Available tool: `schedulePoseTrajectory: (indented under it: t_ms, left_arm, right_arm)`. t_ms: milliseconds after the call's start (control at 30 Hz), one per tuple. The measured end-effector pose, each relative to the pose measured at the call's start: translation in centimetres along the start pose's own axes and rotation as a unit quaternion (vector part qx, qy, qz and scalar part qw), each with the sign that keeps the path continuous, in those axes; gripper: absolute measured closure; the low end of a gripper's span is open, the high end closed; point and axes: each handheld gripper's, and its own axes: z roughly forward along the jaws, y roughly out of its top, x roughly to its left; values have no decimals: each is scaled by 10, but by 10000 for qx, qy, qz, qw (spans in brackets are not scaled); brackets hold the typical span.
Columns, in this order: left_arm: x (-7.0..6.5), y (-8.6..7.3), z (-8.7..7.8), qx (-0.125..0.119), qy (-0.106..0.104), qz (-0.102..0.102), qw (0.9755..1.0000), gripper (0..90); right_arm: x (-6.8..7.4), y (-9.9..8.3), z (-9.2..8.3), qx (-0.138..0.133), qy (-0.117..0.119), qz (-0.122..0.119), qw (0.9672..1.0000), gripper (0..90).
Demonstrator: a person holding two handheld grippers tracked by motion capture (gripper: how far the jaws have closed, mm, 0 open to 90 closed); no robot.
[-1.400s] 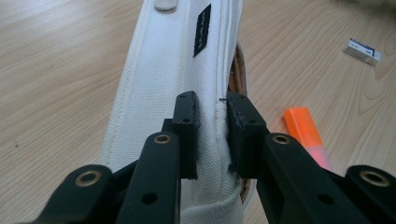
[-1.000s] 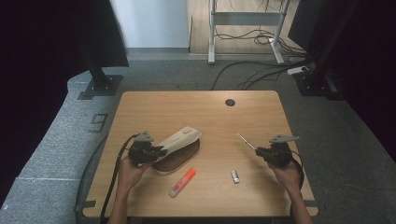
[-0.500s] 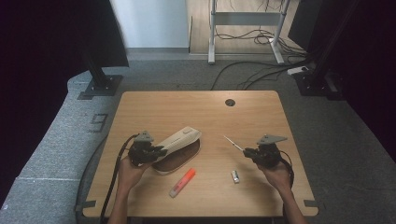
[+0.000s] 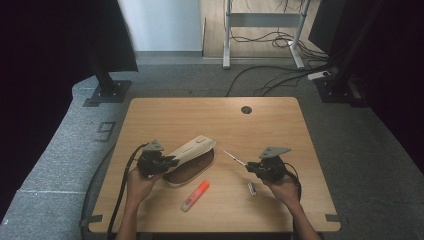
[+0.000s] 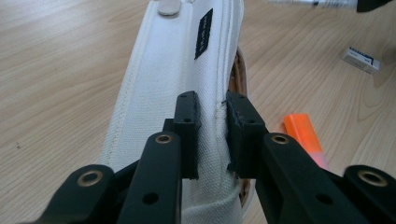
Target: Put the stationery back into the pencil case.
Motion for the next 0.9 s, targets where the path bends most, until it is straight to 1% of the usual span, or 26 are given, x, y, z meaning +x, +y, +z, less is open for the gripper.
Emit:
schedulePoseTrajectory:
  t_ms: [33,100,200,400,467,567,667,700,733,833,900]
  left_arm:
    - [0,0,0,-18,-10,-16,10000,759]
    - [0,0,0,-29,-6,-22,10000,759]
    - [0,0,1,-47,-9,-44,10000,762]
    - [0,0,1,-38,-10,-20,10000,762]
    - [0,0,1,-33,-12,-18,10000,762]
    - [0,0,1,-30,-12,-8,10000,762]
    - [0,0,1,-34,-8,-5,10000,761]
    - [0,0,1,-34,-6,-1,10000,761]
    - [0,0,1,-34,-6,-1,10000,761]
    - [-1,0,1,-39,-3,2,10000,762]
    - [0,0,1,-40,-4,3,10000,762]
  right_arm:
    - [4,2,5,22,62,-37,10000,792]
    - [5,2,6,32,74,-58,10000,792]
    - [10,5,13,58,162,-117,9998,792]
    - [22,15,29,116,353,-253,9990,792]
    - [23,16,31,132,376,-276,9988,792]
    - [31,22,41,191,469,-384,9980,791]
    - [35,24,46,223,499,-423,9976,791]
    - [38,26,51,255,537,-476,9971,791]
    - [38,26,51,255,537,-476,9971,791]
    - [42,30,61,321,617,-534,9962,791]
    - [43,31,63,325,628,-544,9960,791]
